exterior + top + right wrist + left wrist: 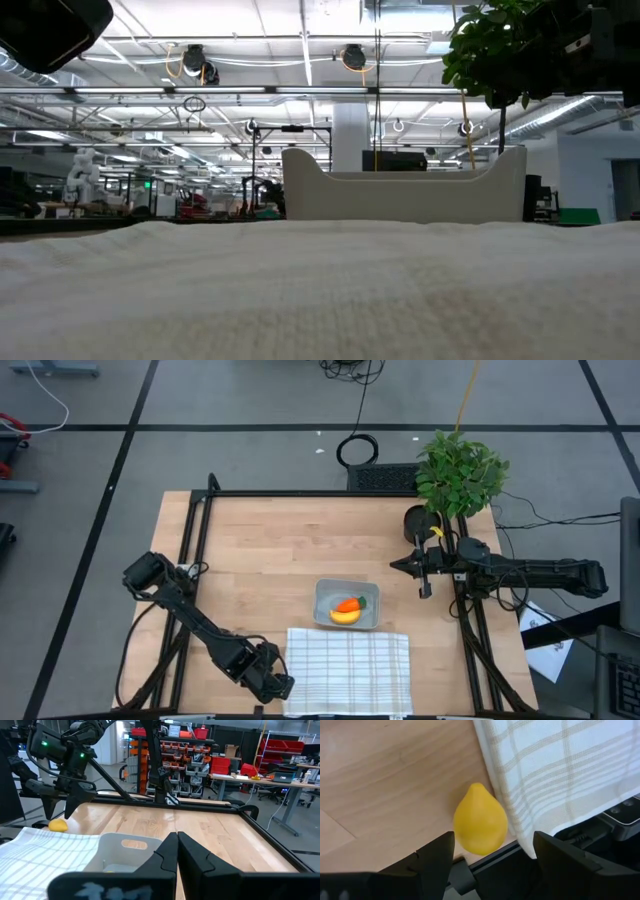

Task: Pick and placing Produce into tupperware
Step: Put the yellow lemon into the gray bin

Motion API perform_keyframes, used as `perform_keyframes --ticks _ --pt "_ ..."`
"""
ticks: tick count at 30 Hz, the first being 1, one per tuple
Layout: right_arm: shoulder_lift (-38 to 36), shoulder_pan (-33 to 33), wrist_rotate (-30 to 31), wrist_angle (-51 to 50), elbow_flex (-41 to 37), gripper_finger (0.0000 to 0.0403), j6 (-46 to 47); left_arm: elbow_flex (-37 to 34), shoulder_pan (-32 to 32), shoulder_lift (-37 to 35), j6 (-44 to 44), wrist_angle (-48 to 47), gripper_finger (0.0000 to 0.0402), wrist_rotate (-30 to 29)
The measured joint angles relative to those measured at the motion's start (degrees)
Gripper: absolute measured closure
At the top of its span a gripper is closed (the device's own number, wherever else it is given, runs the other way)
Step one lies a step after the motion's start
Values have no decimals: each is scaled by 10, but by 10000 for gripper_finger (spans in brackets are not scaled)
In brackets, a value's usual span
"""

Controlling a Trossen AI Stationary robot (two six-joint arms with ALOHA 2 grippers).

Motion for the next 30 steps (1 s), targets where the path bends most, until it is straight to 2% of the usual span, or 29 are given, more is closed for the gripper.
perform_keyframes --ticks 13,30 --pt "0 0 0 -3 0 403 0 0 -3 41 -8 48 128 22" --pt "0 0 0 -4 0 403 0 0 -2 61 4 44 128 23"
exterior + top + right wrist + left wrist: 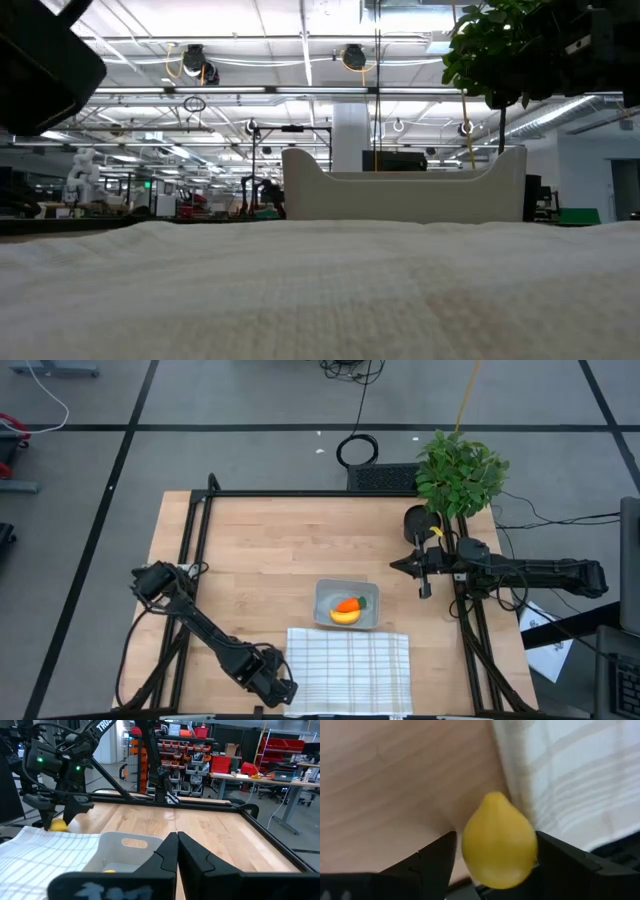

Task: Pick and placing Produce into tupperware
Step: Put the yellow lemon into the gray bin

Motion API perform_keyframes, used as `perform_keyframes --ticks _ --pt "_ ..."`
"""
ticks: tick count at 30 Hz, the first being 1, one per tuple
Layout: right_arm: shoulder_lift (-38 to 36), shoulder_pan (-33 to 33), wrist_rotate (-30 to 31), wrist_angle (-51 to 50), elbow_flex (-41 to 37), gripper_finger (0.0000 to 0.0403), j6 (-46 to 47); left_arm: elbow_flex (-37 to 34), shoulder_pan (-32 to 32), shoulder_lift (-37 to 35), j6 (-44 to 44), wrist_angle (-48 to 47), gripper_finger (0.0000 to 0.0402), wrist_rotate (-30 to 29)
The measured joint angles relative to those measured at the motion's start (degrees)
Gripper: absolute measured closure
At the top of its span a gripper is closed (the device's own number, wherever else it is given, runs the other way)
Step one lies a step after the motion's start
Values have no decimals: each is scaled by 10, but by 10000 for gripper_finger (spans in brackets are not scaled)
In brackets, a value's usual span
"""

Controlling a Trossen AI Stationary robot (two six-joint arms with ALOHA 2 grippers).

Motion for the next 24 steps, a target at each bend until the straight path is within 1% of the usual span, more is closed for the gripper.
perform_keyframes --ticks 11,14,20,24 --pt "0 0 0 0 0 403 0 0 0 2 22 0 132 4" --pt "0 0 0 0 0 403 0 0 0 2 22 -1 154 16" --pt "0 0 0 0 0 403 0 0 3 1 30 2 218 21" --pt "0 0 0 0 0 403 0 0 6 1 39 4 223 23"
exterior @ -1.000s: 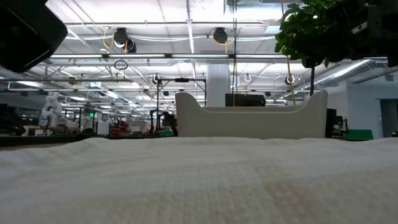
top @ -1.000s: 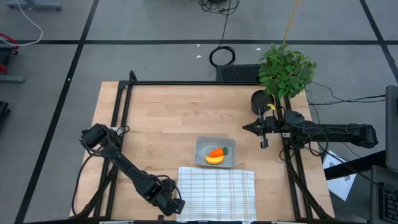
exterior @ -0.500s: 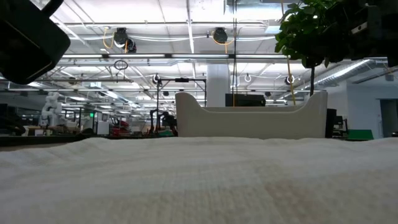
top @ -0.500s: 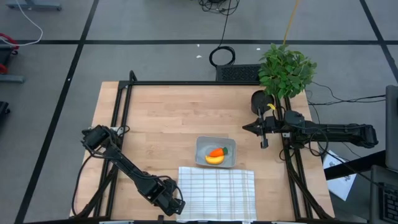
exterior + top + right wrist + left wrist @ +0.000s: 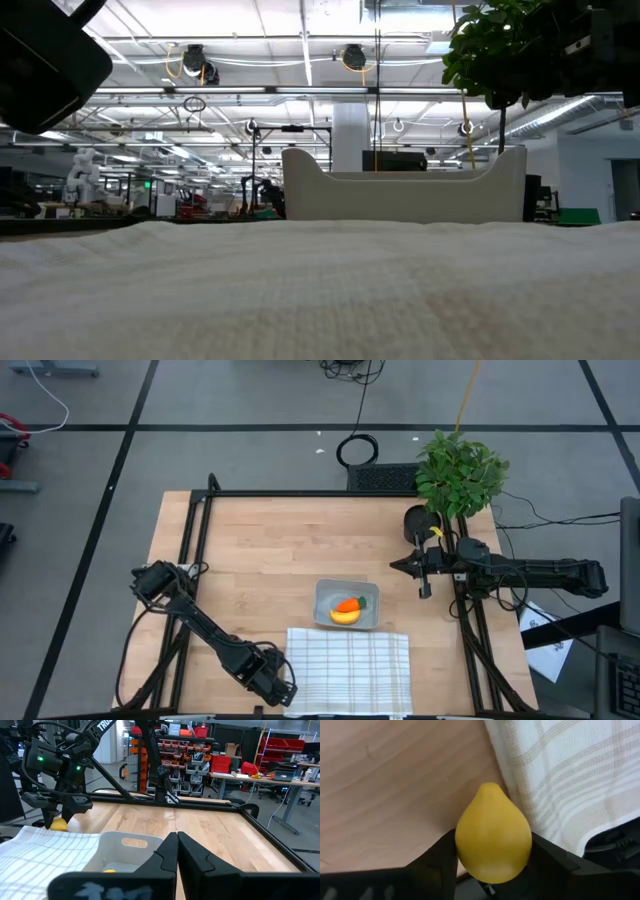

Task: Pick and placing Produce into tupperware
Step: Put the yellow lemon into the gray bin

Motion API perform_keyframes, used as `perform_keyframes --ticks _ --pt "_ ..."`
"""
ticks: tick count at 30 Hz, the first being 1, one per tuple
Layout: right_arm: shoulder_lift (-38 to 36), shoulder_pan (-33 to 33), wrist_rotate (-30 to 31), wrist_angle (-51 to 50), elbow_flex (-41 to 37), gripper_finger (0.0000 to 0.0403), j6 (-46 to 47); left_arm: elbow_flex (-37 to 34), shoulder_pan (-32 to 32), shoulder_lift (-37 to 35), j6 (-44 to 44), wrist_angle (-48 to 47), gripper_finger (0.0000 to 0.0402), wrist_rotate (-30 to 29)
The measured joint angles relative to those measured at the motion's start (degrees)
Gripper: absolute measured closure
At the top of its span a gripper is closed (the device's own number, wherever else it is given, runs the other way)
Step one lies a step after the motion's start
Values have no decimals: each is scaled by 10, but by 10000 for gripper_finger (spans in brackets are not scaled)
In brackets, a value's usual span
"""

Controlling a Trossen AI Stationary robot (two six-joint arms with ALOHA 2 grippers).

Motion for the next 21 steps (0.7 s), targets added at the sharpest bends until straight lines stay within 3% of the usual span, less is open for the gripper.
perform_keyframes --ticks 8,16,21 --pt "0 0 0 0 0 403 0 0 2 0 24 0 186 7" --pt "0 0 0 0 0 403 0 -1 6 -12 49 -6 211 13" --pt "0 0 0 0 0 403 2 -1 14 -40 88 -20 204 -10"
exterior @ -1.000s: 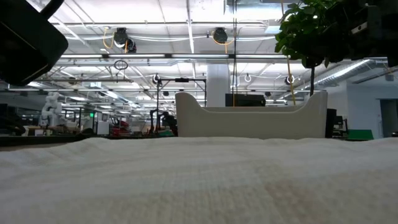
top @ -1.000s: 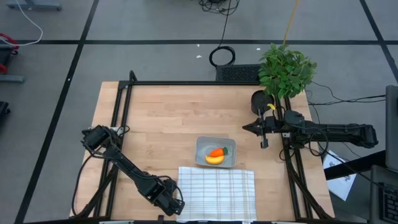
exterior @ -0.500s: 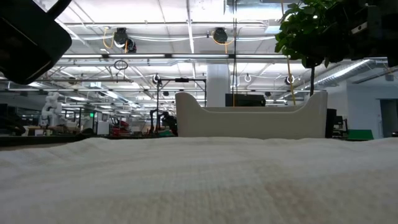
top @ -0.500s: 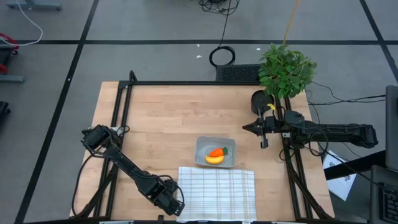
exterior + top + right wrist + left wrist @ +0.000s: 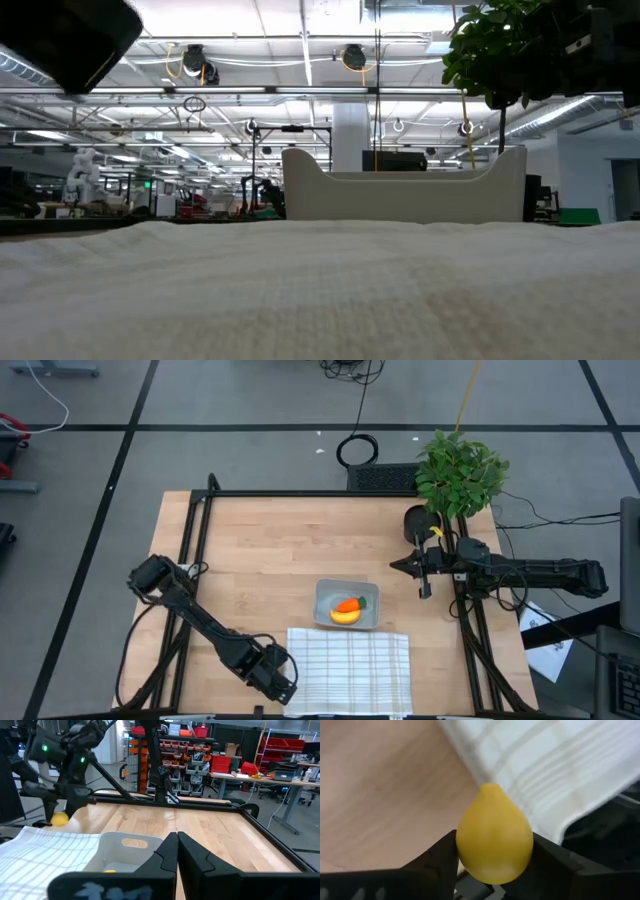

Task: Pick and placing Produce into tupperware
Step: Put the yellow lemon into the gray bin

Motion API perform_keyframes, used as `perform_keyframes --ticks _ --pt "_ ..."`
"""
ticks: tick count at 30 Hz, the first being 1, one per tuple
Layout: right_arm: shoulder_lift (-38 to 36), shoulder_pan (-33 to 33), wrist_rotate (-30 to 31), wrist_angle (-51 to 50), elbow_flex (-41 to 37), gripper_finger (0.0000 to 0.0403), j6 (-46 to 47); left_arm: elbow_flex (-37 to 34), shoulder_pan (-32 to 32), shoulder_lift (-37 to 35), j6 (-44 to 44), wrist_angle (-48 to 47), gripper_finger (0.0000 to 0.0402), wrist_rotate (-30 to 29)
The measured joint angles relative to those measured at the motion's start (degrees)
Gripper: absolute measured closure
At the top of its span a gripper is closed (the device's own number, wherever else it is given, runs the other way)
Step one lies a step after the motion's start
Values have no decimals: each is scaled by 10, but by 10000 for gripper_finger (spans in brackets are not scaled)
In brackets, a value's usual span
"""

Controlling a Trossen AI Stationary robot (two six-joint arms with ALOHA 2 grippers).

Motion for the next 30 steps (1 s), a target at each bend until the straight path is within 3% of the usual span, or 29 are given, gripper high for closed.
perform_keyframes --ticks 14,30 --pt "0 0 0 2 0 403 0 1 26 -137 119 -139 201 -128" --pt "0 0 0 4 0 403 5 1 50 -220 266 -164 197 -223"
